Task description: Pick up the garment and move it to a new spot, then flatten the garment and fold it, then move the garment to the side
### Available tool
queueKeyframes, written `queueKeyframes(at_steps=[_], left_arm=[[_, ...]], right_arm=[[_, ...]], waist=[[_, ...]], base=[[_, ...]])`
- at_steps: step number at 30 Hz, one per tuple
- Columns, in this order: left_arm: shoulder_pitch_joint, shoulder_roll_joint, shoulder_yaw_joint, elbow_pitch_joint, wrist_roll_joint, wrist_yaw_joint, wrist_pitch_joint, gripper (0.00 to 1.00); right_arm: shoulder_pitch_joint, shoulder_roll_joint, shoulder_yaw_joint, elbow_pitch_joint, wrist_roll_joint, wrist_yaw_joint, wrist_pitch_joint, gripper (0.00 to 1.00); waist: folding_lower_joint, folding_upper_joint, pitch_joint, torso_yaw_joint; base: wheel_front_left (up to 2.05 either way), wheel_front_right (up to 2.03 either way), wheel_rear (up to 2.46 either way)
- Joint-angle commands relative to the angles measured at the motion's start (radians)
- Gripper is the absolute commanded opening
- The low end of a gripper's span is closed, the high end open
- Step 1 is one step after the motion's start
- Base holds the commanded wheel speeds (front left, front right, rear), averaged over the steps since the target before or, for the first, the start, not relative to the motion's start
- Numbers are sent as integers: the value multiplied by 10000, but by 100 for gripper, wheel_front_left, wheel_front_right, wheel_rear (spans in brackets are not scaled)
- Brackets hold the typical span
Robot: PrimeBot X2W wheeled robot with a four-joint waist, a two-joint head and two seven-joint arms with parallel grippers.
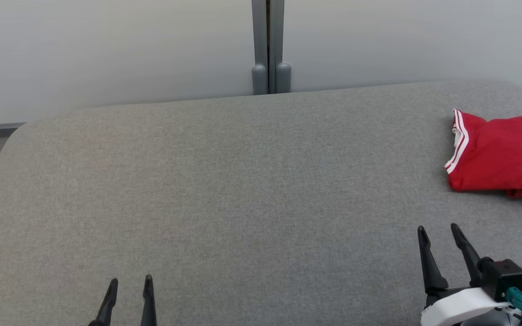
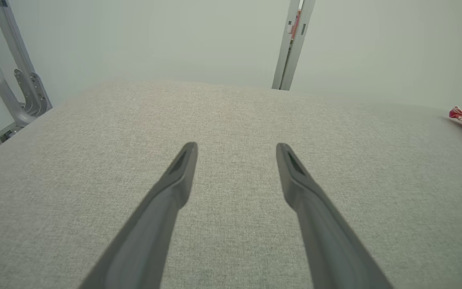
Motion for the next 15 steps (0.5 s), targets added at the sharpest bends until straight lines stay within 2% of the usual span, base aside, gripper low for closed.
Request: queueKeyframes(at_steps=[1, 15], left_arm=[[4, -4, -12, 12, -21, -3, 2, 0], [-531, 109, 128, 278, -2573, -134, 530, 0]], right_arm=[[-3, 5, -2, 35, 19, 2, 4, 0], [-340, 72, -188, 235, 2566, 0, 690, 0]], waist=[[0, 0, -1, 1], [0, 0, 19, -26]], base=[[0, 0, 0], [0, 0, 0]])
